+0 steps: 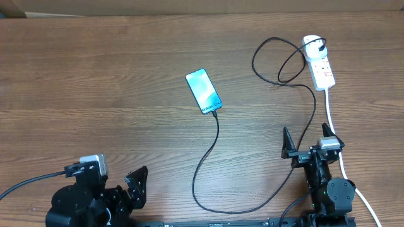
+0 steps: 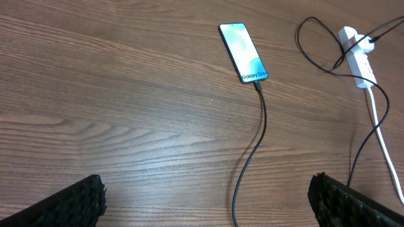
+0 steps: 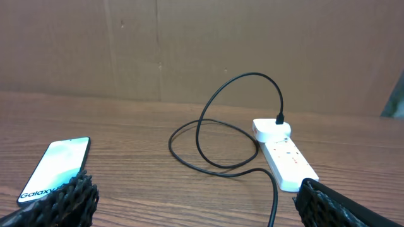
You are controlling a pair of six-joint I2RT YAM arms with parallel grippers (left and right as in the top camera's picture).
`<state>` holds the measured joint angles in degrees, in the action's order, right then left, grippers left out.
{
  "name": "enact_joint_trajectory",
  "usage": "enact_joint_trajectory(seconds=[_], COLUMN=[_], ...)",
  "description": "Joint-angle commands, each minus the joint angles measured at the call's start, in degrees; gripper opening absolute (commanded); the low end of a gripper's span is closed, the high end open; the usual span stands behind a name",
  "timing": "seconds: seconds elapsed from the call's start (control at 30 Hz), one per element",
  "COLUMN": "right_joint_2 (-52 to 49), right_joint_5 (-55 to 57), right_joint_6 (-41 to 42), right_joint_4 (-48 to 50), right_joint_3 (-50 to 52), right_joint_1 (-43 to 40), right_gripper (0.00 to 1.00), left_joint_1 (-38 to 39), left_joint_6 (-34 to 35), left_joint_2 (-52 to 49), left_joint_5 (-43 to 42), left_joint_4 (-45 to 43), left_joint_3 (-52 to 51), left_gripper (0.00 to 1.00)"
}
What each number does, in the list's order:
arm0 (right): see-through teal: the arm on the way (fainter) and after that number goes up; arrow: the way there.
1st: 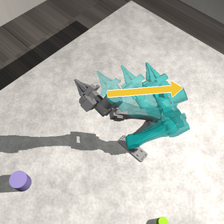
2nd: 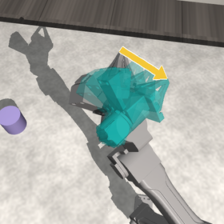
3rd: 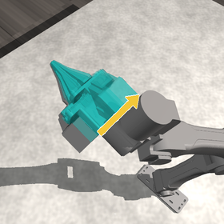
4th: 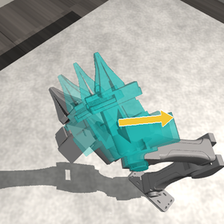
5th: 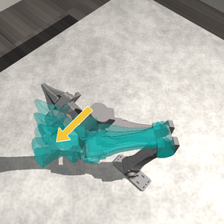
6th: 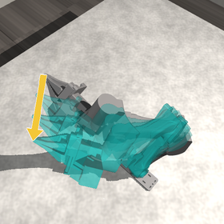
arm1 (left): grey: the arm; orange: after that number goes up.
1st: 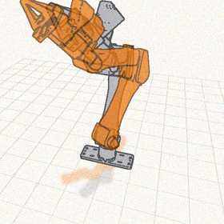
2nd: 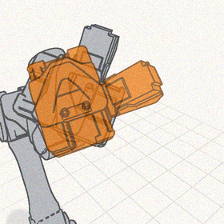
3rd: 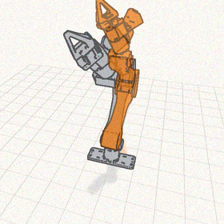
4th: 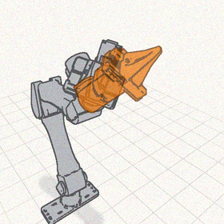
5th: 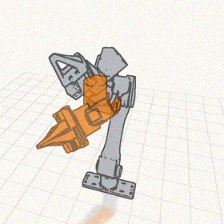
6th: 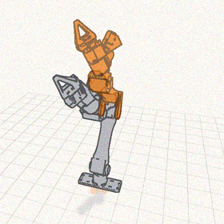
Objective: Plug charger to phone and switch on socket
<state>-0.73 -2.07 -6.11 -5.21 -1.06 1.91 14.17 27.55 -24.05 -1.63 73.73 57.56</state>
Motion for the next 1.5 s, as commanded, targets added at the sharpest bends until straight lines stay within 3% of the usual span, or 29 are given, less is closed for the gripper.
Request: enact_joint_trajectory(seconds=[0.0,1.03,1.23,1.47], right_joint_2=[0.59,0.57,0.57,0.57], right_joint_5=[0.79,0.72,0.74,0.72], right_joint_6=[0.48,0.48,0.48,0.48], right_joint_4=[0.17,0.37,0.37,0.37], right_joint_3=[0.59,0.59,0.59,0.59], right_joint_1=[0.33,0.28,0.28,0.28], right_gripper=[1.0,1.0,1.0,1.0], left_joint_1=[0.2,0.2,0.09,-0.9], left_joint_6=[0.81,0.79,0.74,-11.65], left_joint_2=[0.42,0.42,0.46,1.18], left_joint_5=[0.57,0.61,-0.94,-3.17], left_joint_4=[-0.17,1.38,-3.8,-15.41], left_joint_3=[-0.15,-0.15,-0.2,-1.66], left_gripper=[1.0,1.0,1.0,1.0])
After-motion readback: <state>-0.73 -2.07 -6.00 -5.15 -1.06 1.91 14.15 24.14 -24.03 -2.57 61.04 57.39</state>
